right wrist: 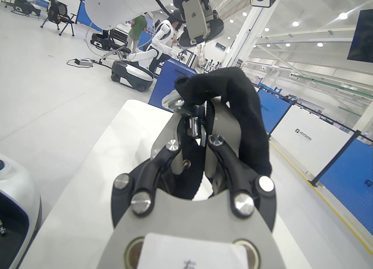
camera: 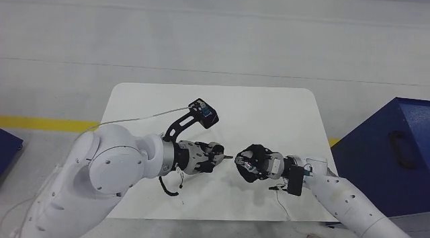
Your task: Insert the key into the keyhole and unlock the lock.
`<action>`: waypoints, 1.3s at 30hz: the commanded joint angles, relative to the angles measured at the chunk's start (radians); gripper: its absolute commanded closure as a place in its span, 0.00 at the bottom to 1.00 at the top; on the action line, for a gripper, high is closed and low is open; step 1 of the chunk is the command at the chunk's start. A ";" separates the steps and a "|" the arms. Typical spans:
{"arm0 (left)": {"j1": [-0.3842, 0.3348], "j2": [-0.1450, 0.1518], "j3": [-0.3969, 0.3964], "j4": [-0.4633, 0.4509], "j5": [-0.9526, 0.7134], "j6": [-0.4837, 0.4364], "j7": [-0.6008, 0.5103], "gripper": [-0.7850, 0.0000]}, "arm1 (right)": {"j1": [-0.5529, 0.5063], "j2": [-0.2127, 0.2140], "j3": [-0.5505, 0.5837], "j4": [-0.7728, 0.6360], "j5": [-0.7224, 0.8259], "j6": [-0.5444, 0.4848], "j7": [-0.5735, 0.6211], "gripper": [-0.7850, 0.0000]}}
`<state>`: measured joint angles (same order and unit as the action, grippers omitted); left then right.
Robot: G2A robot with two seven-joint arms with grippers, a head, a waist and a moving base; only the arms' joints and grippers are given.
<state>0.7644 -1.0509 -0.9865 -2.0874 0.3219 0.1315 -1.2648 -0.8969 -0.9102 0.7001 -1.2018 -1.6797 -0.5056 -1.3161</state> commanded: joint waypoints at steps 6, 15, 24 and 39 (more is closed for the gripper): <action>0.002 -0.001 0.013 0.015 -0.009 0.022 -0.003 1.00 | 0.008 -0.007 0.004 0.003 -0.017 0.004 0.008 1.00; -0.009 -0.005 0.024 0.031 -0.033 0.063 0.012 1.00 | 0.002 -0.015 0.018 -0.002 -0.041 0.039 0.026 1.00; -0.024 -0.010 0.054 0.049 -0.018 0.082 0.013 1.00 | -0.002 -0.022 0.030 -0.001 -0.051 0.029 0.023 1.00; -0.018 -0.009 0.054 0.053 -0.016 0.069 0.024 1.00 | -0.007 -0.033 0.046 0.005 -0.065 0.023 0.029 1.00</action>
<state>0.7462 -1.0600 -0.9315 -2.0349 0.3062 0.2004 -1.2415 -0.9027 -0.9426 0.7449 -1.1965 -1.7438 -0.4824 -1.2880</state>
